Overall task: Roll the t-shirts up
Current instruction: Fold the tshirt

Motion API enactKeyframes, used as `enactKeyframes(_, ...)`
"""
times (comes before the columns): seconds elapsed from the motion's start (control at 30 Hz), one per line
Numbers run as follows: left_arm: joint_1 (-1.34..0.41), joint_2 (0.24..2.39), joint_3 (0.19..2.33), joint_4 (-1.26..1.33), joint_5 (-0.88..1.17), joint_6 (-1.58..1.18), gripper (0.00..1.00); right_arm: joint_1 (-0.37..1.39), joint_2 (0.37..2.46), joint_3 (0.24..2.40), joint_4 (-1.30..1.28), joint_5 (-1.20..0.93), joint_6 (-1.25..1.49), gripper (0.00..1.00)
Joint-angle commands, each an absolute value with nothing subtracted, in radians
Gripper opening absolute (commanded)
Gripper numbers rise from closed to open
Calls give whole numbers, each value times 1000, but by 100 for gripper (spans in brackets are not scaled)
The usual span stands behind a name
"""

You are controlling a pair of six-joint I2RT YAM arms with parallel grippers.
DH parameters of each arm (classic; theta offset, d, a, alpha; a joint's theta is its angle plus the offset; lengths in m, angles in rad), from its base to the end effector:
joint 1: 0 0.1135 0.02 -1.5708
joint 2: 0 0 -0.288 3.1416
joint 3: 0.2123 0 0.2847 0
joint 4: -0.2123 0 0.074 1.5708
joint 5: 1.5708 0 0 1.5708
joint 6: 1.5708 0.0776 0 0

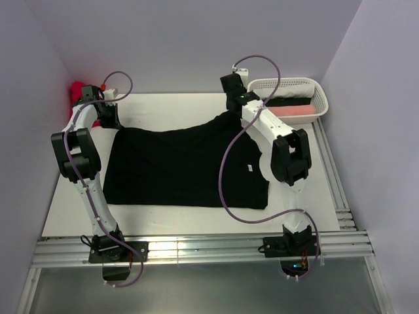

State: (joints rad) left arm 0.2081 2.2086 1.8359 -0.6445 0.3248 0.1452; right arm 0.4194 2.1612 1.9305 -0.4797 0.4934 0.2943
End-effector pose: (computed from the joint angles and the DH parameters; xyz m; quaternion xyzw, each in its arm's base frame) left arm 0.5433 0.0894 0.1739 0.0143 0.9502 -0.1057 0.2928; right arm 0.5382 0.1997 0.2547 0.0466 0.8860 -0.0667 0.4565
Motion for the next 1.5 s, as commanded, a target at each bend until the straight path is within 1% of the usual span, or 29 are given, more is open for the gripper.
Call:
enactKeyframes(0.0, 221, 2145, 1827, -615, 365, 184, 0, 423, 2037, 1893, -433, 538, 302, 0)
enactKeyframes(0.17, 227, 2118, 1806, -637, 371, 222, 0, 426, 1933, 1807, -423, 529, 327, 0)
enactKeyframes(0.4, 235, 2062, 1729, -649, 413, 278, 0, 445, 1790, 1608, -428, 517, 391, 0)
enactKeyframes(0.6, 252, 2016, 1680, -670, 472, 314, 0, 492, 1686, 1464, -465, 554, 472, 0)
enactKeyframes(0.87, 273, 1947, 1600, -733, 549, 409, 0, 564, 1557, 1336, -555, 603, 606, 0)
enactKeyframes(1.1, 288, 1872, 1491, -758, 563, 486, 0, 600, 1480, 1204, -597, 604, 721, 0)
enactKeyframes(1.27, 293, 1822, 1418, -730, 531, 509, 0, 620, 1422, 1129, -606, 594, 765, 0)
enactKeyframes(1.47, 311, 1816, 1391, -712, 505, 506, 0, 634, 1352, 1052, -635, 606, 825, 0)
